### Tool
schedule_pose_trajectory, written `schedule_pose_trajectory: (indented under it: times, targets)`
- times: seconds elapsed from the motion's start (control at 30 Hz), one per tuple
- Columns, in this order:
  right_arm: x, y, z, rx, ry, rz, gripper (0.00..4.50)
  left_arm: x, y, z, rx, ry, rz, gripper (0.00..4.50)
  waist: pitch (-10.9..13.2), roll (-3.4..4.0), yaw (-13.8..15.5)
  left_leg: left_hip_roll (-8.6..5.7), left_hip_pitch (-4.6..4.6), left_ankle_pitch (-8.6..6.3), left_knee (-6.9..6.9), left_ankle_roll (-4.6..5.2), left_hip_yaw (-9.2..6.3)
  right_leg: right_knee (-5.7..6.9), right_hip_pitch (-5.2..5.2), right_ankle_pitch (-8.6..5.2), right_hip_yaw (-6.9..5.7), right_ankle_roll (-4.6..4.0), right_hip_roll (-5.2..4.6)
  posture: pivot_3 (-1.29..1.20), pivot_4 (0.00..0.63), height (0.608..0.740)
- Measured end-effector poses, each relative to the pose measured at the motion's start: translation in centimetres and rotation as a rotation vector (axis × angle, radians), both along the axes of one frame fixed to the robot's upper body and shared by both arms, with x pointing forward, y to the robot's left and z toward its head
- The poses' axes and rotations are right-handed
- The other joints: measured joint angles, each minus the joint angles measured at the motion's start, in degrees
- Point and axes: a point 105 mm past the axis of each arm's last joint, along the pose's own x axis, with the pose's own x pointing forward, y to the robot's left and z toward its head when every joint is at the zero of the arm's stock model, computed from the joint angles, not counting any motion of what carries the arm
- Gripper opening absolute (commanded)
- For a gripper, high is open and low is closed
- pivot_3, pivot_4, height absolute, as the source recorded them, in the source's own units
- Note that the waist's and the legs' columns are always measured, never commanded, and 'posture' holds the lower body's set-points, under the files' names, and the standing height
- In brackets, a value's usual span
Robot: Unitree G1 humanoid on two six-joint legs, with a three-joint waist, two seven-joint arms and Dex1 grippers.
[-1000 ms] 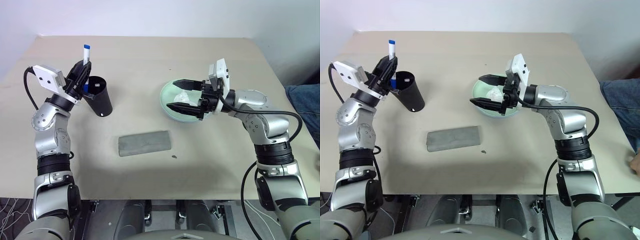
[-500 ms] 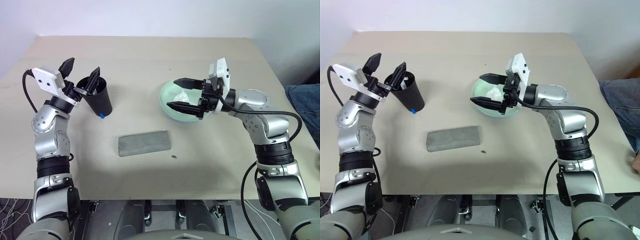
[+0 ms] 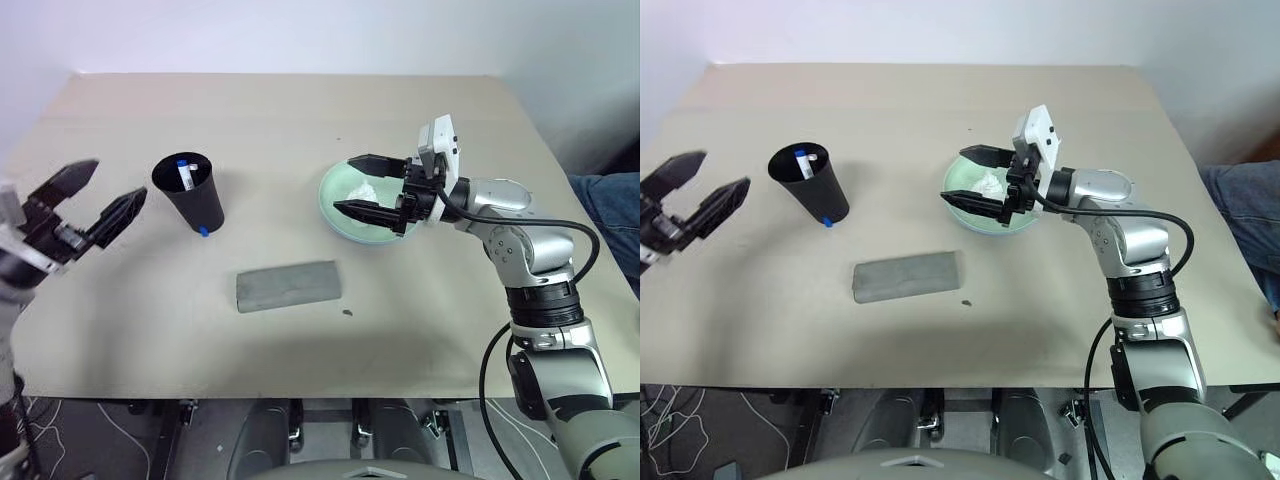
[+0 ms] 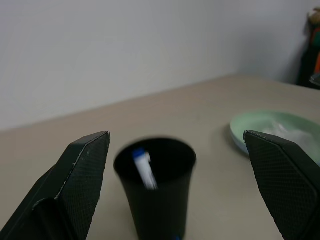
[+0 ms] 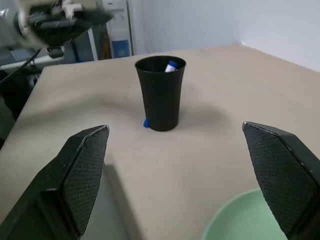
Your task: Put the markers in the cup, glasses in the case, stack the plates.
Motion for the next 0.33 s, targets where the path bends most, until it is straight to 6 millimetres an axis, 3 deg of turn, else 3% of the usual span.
schedule_pose_trajectory:
  times: [0.1, 0.33]
  targets:
    - [0.0, -0.5, -0.4, -0.005, 0.01, 0.015, 4.5, -0.8, -0.8, -1.9, 0.02, 0.052, -0.061, 4.47, 0.01, 0.01, 0.22, 0.0, 0.0, -0.03, 0.0, 0.05, 0.01, -0.2, 0.0, 0.07, -0.02, -0.12, -0.01, 0.0, 0.15, 0.681]
    - [-0.7, -3.3, -3.7, -0.033, 0.124, -0.047, 4.5, -0.2, -3.7, -5.3, 0.027, 0.111, -0.191, 4.47, 0.01, 0.04, 1.04, 0.01, -0.11, -0.05, -0.09, 0.09, 0.11, -0.22, 0.02, 0.11, -0.01, -0.11, -0.03, 0.0, 0.15, 0.681]
